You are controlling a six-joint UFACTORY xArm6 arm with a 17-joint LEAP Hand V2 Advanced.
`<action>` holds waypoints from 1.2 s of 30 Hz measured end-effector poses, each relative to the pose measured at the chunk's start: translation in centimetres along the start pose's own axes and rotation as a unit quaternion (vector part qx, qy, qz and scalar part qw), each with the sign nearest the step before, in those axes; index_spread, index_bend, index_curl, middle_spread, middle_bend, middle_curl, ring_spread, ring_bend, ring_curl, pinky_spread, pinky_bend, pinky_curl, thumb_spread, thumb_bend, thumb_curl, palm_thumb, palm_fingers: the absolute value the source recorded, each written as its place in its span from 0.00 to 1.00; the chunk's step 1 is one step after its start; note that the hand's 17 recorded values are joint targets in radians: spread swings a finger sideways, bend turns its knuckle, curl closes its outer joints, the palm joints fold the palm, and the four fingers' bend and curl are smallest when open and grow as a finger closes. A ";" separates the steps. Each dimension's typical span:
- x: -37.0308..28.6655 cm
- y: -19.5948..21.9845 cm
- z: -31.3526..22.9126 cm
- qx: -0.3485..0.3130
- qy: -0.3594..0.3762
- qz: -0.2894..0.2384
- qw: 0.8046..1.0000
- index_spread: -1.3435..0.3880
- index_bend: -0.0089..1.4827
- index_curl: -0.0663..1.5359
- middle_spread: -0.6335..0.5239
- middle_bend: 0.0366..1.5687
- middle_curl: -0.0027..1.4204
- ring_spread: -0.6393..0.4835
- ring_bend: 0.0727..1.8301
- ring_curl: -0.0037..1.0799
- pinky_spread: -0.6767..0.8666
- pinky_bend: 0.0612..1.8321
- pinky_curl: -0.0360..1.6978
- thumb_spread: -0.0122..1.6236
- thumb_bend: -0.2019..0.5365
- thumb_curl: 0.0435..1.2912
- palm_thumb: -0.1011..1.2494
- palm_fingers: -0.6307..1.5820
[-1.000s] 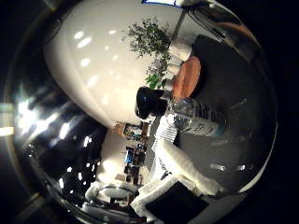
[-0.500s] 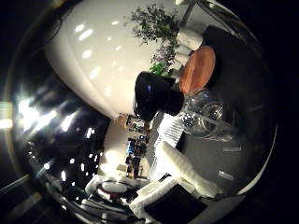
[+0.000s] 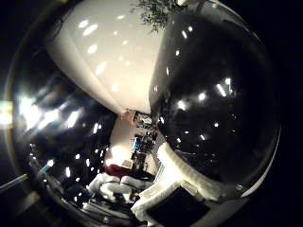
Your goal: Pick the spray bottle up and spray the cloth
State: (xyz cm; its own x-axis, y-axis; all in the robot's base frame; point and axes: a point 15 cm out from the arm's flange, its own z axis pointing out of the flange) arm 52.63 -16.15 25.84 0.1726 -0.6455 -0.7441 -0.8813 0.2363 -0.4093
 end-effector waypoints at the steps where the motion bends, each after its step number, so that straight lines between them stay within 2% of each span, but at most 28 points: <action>1: -0.2 0.0 0.1 -0.001 -0.002 0.000 1.000 0.63 0.11 0.19 0.69 0.12 0.24 0.74 0.18 0.23 0.71 0.27 0.19 0.70 0.25 0.23 0.53 0.30; 14: -1.3 0.8 1.5 -0.018 -0.020 0.000 1.000 0.66 0.10 0.19 0.69 0.13 0.24 0.73 0.20 0.24 0.70 0.27 0.19 0.70 0.25 0.23 0.54 0.32; 23: -1.2 1.5 2.3 -0.025 -0.022 0.009 0.999 0.68 0.12 0.20 0.66 0.16 0.25 0.70 0.26 0.25 0.68 0.27 0.18 0.69 0.25 0.23 0.57 0.39; 30: -1.3 1.4 2.5 -0.026 -0.022 0.009 0.999 0.68 0.12 0.22 0.65 0.19 0.26 0.65 0.28 0.25 0.58 0.26 0.16 0.69 0.25 0.24 0.59 0.45; 36: -1.3 1.5 2.5 -0.026 -0.023 0.009 0.999 0.67 0.13 0.23 0.59 0.26 0.28 0.57 0.38 0.28 0.46 0.25 0.14 0.69 0.25 0.25 0.62 0.54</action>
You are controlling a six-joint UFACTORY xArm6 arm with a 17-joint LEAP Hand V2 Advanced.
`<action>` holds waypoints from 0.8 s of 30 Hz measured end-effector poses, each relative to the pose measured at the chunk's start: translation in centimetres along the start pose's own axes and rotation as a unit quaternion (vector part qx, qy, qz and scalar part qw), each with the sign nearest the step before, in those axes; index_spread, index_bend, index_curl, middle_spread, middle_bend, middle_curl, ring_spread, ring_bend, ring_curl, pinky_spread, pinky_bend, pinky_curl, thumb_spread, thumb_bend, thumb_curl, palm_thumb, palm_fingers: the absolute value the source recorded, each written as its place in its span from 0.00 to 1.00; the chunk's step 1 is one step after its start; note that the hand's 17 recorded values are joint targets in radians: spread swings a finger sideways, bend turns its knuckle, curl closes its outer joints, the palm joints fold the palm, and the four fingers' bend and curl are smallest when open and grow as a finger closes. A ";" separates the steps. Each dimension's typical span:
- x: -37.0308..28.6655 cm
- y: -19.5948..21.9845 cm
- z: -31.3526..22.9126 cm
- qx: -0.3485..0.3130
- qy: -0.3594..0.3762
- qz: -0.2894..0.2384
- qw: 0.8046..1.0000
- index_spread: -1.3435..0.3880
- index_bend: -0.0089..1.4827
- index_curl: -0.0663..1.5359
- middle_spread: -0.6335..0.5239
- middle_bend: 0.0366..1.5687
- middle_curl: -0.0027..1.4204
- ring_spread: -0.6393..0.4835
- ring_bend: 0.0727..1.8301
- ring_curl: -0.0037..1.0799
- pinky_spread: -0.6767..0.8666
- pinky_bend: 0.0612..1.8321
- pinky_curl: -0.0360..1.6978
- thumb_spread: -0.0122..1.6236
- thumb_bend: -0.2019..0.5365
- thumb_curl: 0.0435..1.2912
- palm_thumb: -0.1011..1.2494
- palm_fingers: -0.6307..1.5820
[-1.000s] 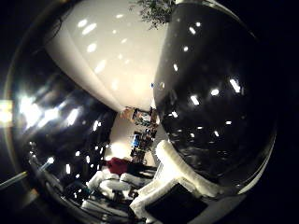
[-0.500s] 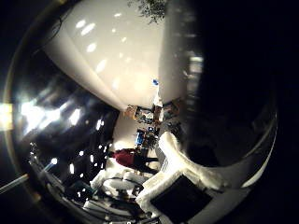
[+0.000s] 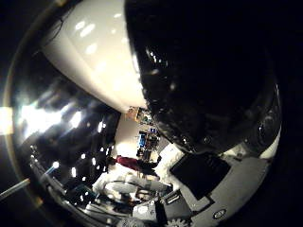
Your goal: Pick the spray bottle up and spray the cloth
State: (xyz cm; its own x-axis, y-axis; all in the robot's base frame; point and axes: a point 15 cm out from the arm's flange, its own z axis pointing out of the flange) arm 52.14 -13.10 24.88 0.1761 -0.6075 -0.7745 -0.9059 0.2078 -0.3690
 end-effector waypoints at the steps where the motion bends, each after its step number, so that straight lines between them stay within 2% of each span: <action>1: 0.0 0.0 0.0 0.000 0.001 0.001 1.000 0.66 0.13 0.24 0.58 0.27 0.29 0.55 0.39 0.29 0.43 0.27 0.14 0.69 0.25 0.25 0.62 0.55; 4: 0.0 0.1 0.0 0.000 -0.001 0.001 1.000 0.65 0.14 0.25 0.54 0.30 0.31 0.51 0.43 0.31 0.37 0.30 0.14 0.69 0.25 0.25 0.63 0.60; 6: 0.0 0.0 0.0 0.000 -0.001 0.002 1.000 0.63 0.14 0.27 0.50 0.33 0.33 0.47 0.46 0.33 0.31 0.35 0.14 0.69 0.25 0.25 0.64 0.66; 12: -0.1 0.1 0.0 -0.001 -0.002 0.007 1.000 0.58 0.19 0.34 0.43 0.41 0.39 0.41 0.50 0.39 0.18 0.44 0.17 0.70 0.25 0.25 0.67 0.77; 19: 0.0 0.7 -0.2 0.000 -0.005 0.013 1.000 0.56 0.32 0.45 0.41 0.54 0.46 0.40 0.57 0.46 0.16 0.52 0.24 0.70 0.25 0.27 0.69 0.81; 24: -0.2 1.1 -0.1 -0.001 -0.007 0.016 1.000 0.57 0.42 0.51 0.43 0.62 0.48 0.41 0.60 0.49 0.18 0.56 0.29 0.70 0.25 0.28 0.70 0.82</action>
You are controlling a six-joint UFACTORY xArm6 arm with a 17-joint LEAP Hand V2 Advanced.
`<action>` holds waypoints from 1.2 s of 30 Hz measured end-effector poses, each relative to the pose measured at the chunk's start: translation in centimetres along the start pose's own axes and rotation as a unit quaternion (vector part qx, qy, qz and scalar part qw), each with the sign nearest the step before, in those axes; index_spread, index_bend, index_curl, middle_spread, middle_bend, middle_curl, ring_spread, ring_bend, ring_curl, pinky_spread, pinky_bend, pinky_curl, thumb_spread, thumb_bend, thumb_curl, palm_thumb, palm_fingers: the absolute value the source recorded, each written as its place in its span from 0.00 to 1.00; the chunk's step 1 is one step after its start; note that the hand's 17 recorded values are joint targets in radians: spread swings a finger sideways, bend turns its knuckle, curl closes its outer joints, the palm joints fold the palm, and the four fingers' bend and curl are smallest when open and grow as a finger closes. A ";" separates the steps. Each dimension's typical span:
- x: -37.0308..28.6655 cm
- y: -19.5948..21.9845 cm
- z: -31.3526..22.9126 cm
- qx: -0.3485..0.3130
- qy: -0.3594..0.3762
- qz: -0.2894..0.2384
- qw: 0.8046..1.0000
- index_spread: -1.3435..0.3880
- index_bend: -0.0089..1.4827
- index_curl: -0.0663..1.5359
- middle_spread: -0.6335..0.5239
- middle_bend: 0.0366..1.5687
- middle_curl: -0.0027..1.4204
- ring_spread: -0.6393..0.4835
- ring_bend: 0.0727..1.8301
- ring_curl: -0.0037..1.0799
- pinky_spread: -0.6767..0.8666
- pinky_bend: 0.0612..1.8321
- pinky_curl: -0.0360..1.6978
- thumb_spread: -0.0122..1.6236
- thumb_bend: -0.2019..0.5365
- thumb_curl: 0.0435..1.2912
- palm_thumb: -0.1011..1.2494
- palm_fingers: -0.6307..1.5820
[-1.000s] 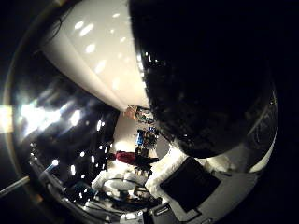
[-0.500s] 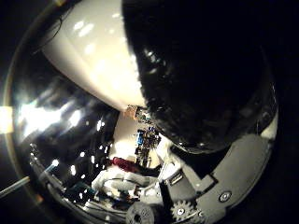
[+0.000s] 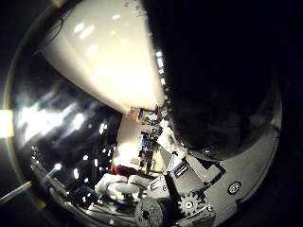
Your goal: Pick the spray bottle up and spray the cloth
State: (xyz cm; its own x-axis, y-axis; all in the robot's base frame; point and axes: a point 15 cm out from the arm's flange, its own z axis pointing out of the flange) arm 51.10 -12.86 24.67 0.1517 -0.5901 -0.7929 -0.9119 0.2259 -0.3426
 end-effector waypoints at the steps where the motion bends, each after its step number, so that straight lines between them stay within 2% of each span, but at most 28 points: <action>1: -0.1 0.0 -0.1 0.000 0.000 0.000 1.000 0.57 0.44 0.52 0.44 0.64 0.48 0.41 0.61 0.50 0.19 0.56 0.29 0.70 0.26 0.28 0.70 0.82; 7: -0.9 -0.2 -0.3 0.002 0.002 -0.008 1.000 0.59 0.52 0.55 0.44 0.70 0.48 0.40 0.65 0.52 0.22 0.59 0.35 0.70 0.25 0.29 0.71 0.82; 21: -6.0 -0.9 -1.5 0.011 0.013 -0.052 0.999 0.62 0.65 0.57 0.46 0.81 0.48 0.39 0.71 0.57 0.26 0.59 0.47 0.69 0.26 0.34 0.79 0.80; 28: -10.4 -1.0 -1.8 0.017 0.023 -0.087 0.996 0.62 0.74 0.59 0.44 0.86 0.50 0.38 0.75 0.63 0.28 0.61 0.58 0.69 0.26 0.37 0.82 0.78; 36: -17.2 -1.1 -2.0 0.019 0.033 -0.134 0.990 0.64 0.77 0.59 0.43 0.87 0.52 0.37 0.75 0.69 0.29 0.61 0.67 0.70 0.26 0.39 0.83 0.77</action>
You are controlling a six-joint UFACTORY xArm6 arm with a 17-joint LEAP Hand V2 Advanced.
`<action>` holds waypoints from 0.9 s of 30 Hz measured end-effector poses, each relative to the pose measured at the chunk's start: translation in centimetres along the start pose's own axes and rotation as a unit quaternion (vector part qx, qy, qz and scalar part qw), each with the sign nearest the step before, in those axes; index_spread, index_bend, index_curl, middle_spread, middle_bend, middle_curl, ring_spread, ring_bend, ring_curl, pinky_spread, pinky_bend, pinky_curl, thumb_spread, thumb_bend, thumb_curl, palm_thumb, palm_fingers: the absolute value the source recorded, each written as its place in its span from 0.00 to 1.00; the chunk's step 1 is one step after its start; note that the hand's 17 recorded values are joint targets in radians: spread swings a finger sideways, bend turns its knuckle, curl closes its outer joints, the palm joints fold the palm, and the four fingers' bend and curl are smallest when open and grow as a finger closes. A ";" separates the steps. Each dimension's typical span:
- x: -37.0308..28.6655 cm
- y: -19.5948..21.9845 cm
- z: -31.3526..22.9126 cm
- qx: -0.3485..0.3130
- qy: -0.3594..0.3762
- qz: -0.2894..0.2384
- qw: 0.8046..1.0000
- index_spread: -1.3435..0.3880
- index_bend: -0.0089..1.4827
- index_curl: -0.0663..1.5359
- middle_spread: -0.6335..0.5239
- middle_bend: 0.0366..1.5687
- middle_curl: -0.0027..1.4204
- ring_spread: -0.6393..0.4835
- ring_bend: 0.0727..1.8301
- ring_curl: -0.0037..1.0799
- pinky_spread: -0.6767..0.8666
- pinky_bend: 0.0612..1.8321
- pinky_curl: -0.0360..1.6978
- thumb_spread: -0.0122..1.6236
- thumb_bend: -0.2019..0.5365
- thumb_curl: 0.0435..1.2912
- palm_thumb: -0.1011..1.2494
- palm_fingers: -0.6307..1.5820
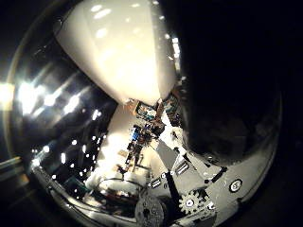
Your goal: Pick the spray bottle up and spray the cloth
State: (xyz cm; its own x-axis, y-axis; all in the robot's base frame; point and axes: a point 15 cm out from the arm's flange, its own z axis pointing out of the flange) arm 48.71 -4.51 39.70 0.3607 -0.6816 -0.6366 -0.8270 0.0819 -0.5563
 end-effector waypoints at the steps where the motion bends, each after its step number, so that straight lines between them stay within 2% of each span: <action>1: -0.8 -0.2 -0.2 0.001 0.002 -0.005 1.000 0.64 0.77 0.59 0.44 0.88 0.52 0.36 0.74 0.69 0.29 0.60 0.69 0.70 0.26 0.39 0.83 0.77; 11: -7.0 -0.6 -2.2 -0.005 0.032 -0.029 0.999 0.65 0.79 0.57 0.44 0.89 0.51 0.36 0.73 0.74 0.30 0.57 0.78 0.71 0.26 0.41 0.84 0.78; 27: -9.0 1.1 -2.8 -0.055 0.139 -0.028 0.988 0.65 0.80 0.55 0.44 0.89 0.51 0.35 0.71 0.79 0.30 0.54 0.84 0.71 0.26 0.42 0.83 0.78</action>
State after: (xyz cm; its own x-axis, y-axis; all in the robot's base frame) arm 43.37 -0.34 46.31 0.2875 -0.8578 -0.4260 -0.8560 -0.0306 -0.5160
